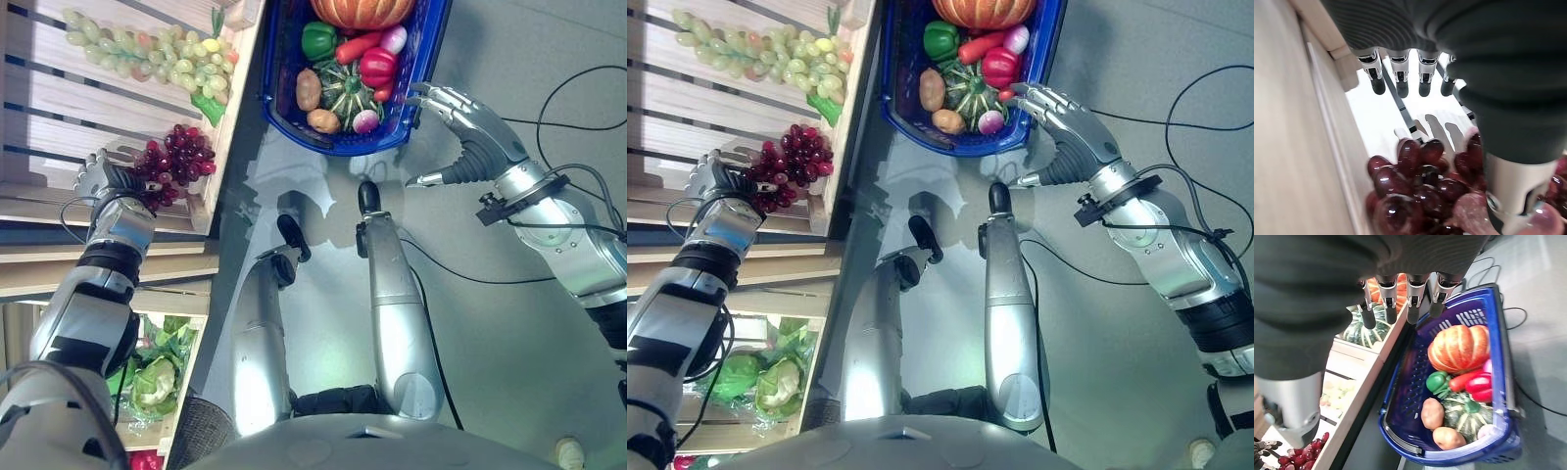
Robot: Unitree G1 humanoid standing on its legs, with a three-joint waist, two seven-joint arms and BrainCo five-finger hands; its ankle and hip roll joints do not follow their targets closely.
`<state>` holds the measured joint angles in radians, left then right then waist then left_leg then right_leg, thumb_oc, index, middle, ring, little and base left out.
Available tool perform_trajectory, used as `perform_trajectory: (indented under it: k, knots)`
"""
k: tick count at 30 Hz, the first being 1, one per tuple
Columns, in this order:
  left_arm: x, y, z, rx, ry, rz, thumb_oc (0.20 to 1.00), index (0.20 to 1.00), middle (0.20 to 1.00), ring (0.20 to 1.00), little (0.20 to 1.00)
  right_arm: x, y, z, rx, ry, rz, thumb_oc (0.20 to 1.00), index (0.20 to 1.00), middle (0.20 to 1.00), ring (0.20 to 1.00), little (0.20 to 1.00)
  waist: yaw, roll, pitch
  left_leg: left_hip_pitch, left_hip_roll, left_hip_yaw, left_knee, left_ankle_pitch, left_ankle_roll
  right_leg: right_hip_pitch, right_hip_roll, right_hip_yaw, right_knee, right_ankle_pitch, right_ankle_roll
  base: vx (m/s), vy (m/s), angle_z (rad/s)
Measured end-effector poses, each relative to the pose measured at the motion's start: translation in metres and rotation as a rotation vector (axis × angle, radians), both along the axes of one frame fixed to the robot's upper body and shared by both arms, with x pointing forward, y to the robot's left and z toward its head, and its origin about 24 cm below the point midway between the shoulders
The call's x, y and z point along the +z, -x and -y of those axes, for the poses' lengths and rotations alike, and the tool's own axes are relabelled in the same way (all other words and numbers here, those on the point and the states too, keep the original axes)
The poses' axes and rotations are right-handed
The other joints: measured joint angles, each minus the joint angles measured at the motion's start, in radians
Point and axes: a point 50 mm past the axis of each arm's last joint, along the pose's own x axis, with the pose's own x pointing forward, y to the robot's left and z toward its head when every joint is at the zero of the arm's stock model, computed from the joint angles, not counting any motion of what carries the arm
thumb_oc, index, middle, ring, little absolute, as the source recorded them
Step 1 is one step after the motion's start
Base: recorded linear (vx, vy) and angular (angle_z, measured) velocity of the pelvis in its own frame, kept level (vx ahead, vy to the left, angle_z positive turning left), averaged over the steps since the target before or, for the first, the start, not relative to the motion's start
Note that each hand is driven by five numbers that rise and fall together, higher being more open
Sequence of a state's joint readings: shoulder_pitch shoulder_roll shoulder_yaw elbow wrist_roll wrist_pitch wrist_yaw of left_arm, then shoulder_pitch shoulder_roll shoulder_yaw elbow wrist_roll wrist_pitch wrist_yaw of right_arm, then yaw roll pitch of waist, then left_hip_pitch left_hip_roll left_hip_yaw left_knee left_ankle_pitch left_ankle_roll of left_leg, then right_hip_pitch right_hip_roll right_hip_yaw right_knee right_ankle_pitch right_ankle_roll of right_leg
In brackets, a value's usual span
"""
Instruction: Pick up fruits and vegetables into the basket
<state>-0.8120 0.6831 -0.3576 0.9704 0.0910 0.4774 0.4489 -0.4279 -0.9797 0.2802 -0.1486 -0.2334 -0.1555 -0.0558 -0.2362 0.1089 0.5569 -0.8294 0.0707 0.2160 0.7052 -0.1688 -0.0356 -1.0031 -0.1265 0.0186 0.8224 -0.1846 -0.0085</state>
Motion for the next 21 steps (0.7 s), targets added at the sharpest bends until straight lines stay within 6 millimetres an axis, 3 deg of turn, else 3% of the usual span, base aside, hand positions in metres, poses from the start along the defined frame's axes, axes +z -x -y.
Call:
perform_trajectory:
  k: [7, 18, 19, 20, 21]
  knots:
    - [0.011, -0.005, -0.002, 0.022, 0.021, 0.015, 1.0, 1.0, 1.0, 1.0, 1.0, 0.002, -0.005, 0.005, -0.026, -0.017, -0.004, 1.0, 1.0, 1.0, 1.0, 1.0, -0.013, 0.0, 0.0, -0.069, 0.016, 0.001, 0.027, -0.002, -0.003, -0.072, 0.011, 0.005, 0.017, 0.005, -0.007, -0.01, -0.013, -0.04]
    - [-0.001, -0.006, -0.001, -0.037, 0.116, -0.119, 1.0, 1.0, 1.0, 1.0, 1.0, 0.014, -0.013, 0.001, -0.015, -0.01, 0.025, 1.0, 1.0, 1.0, 1.0, 1.0, -0.014, 0.0, 0.0, -0.072, 0.02, 0.013, 0.018, -0.005, -0.009, -0.091, 0.027, 0.025, 0.012, 0.007, -0.01, -0.01, -0.002, -0.05]
    - [-0.003, -0.006, -0.002, -0.04, 0.129, -0.134, 0.388, 0.388, 0.388, 0.388, 0.388, 0.015, -0.013, 0.0, -0.012, -0.012, 0.026, 1.0, 1.0, 1.0, 1.0, 1.0, -0.016, 0.0, -0.001, -0.071, 0.021, 0.015, 0.017, -0.006, -0.009, -0.091, 0.028, 0.027, 0.012, 0.007, -0.01, 0.01, 0.016, -0.07]
    - [-0.003, -0.005, -0.002, -0.041, 0.136, -0.142, 0.2, 0.2, 0.2, 0.2, 0.2, 0.014, -0.013, 0.0, -0.011, -0.011, 0.023, 1.0, 1.0, 1.0, 1.0, 1.0, -0.017, 0.0, -0.001, -0.07, 0.022, 0.016, 0.016, -0.006, -0.01, -0.091, 0.03, 0.027, 0.011, 0.007, -0.01, 0.01, 0.014, -0.06]
    - [-0.003, -0.005, -0.003, -0.037, 0.138, -0.146, 0.2, 0.2, 0.2, 0.2, 0.2, 0.014, -0.013, 0.0, -0.01, -0.009, 0.02, 1.0, 1.0, 1.0, 1.0, 1.0, -0.017, 0.0, -0.001, -0.07, 0.025, 0.017, 0.016, -0.007, -0.011, -0.091, 0.033, 0.028, 0.009, 0.008, -0.01, 0.01, 0.009, -0.07]
